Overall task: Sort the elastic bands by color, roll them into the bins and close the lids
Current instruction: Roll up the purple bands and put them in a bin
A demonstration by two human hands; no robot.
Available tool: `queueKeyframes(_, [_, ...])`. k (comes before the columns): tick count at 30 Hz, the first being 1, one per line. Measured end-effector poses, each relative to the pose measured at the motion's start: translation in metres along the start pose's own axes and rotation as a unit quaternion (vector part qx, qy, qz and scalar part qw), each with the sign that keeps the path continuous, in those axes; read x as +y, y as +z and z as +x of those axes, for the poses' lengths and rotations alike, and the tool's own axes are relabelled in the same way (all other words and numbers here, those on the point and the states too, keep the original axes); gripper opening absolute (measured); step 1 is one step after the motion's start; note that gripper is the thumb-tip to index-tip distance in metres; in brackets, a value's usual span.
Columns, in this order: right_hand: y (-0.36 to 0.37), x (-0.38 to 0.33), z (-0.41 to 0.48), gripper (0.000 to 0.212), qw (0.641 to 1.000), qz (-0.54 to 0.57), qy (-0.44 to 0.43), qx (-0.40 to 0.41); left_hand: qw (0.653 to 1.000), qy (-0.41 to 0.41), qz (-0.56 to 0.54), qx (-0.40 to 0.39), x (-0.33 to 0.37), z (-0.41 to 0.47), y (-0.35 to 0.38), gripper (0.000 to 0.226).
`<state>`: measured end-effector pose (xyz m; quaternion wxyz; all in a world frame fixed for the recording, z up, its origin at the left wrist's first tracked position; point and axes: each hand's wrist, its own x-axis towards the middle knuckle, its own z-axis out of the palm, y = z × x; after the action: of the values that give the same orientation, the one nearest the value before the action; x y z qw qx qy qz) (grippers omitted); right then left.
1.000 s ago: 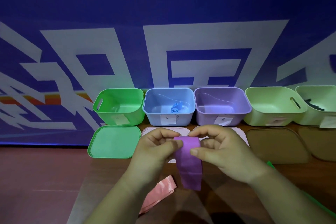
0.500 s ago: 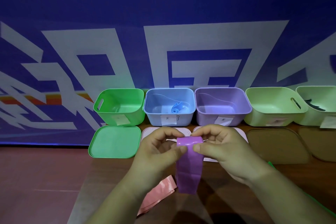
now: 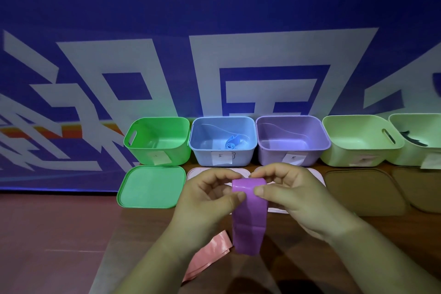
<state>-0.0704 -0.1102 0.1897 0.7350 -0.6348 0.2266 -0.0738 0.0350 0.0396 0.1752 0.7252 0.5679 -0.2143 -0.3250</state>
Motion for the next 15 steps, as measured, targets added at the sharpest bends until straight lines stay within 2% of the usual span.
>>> queueKeyframes(6, [-0.0044,0.0015,-0.0026,0.031,0.999,-0.036,-0.030,-0.017,0.999,-0.022,0.003,0.037,-0.0001,0.0038,0.0001,0.028])
queueKeyframes(15, [-0.0030,0.0046,-0.0012,0.039,0.999,-0.024,-0.039,-0.008,0.994,-0.082,-0.069,0.029,-0.0041,0.0093,-0.0006,0.030])
